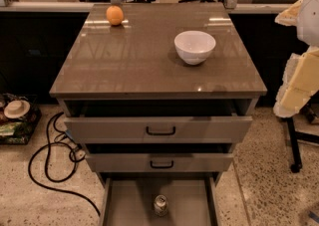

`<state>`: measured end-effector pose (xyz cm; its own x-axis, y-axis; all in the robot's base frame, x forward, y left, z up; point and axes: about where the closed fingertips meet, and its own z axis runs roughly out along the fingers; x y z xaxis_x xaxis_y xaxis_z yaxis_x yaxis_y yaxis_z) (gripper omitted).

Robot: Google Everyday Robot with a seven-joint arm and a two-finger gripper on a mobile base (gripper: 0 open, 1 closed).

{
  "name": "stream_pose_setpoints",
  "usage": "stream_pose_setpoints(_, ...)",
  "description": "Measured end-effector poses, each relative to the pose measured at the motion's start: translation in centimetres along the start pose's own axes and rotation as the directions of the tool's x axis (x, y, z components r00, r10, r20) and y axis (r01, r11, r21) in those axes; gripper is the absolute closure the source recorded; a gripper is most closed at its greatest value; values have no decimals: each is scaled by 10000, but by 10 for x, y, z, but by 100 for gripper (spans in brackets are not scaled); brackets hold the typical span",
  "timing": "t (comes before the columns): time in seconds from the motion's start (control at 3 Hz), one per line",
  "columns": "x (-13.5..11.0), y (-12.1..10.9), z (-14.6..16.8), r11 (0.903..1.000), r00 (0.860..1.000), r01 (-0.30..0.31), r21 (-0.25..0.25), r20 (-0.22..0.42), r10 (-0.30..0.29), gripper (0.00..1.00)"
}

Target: Pick 7up can from bottom drawer and place on counter

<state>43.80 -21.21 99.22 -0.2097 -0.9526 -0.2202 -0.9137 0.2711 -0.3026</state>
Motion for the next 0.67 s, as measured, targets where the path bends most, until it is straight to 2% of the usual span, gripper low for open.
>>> stream_pose_setpoints(0.33,0,0,0,10000,10000,0,2,1,0,0)
stream_pose_setpoints(0.67,16,9,18,9994,9985,-245,-258,481,257,0)
